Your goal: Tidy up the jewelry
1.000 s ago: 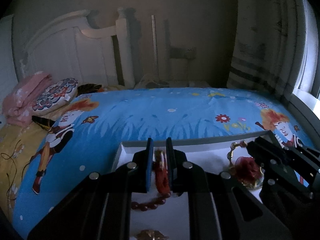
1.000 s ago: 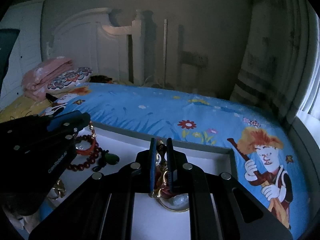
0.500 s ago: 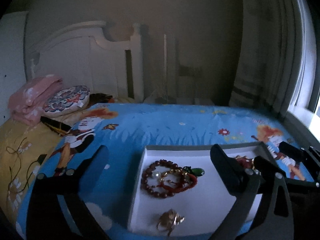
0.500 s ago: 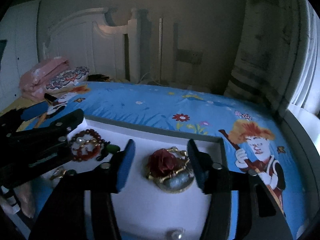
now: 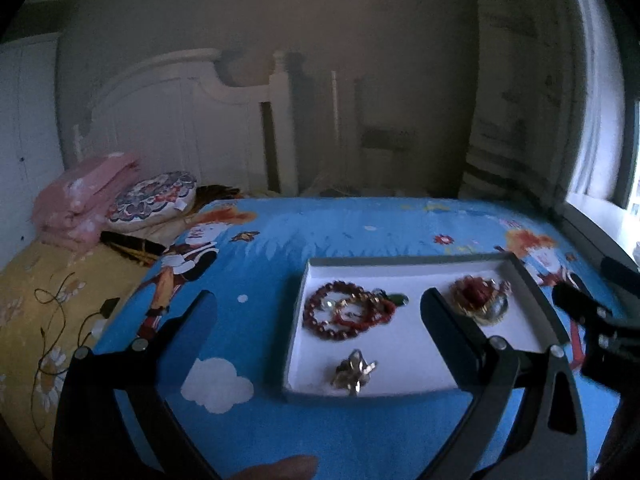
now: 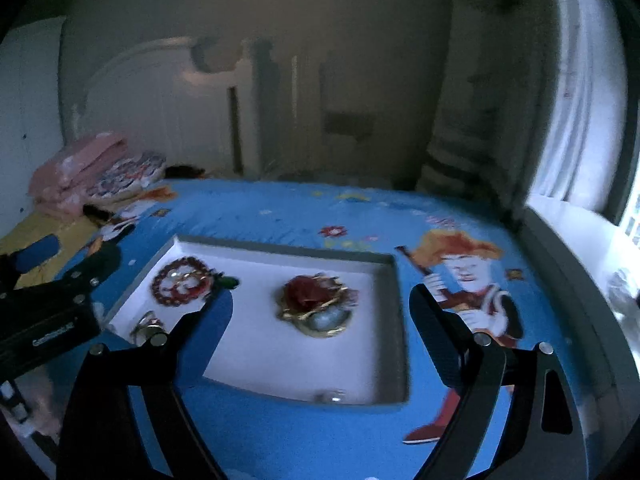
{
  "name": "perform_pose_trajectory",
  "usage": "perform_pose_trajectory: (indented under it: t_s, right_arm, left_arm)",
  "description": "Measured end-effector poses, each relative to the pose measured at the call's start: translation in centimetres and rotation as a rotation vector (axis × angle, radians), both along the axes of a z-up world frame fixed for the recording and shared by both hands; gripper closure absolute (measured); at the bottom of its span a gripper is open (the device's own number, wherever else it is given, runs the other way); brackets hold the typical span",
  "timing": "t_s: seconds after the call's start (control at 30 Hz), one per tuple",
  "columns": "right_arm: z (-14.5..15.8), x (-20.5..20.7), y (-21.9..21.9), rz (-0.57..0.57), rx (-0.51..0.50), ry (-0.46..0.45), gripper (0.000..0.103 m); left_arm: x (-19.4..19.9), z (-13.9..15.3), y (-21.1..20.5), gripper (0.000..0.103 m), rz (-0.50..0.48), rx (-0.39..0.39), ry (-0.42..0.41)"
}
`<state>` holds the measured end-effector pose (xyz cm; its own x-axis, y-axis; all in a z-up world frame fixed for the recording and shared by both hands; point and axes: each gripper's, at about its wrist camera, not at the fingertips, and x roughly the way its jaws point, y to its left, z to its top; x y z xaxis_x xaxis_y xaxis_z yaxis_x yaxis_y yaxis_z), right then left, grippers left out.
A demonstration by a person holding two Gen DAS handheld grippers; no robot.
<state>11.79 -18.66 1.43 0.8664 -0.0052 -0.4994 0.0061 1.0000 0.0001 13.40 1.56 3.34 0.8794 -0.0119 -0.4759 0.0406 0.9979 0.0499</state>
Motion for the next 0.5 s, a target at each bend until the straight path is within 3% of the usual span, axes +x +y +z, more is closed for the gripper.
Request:
perform_pose_trajectory:
  t_s: [0.2,0.5]
  right_arm:
    - [0.1,-1.4,-1.3,-0.019,0.003,0.004,0.019]
    - [0.6,-2.9,-0.1,-0.020,-0.005,0.018,0.019]
  left_arm:
    - [-1.3,-0.4,0.0,0.005,-0.015,-0.010,0.041]
    - [-2.3,-0.3,0.2,0.005,-0.032,-0.051,0.030]
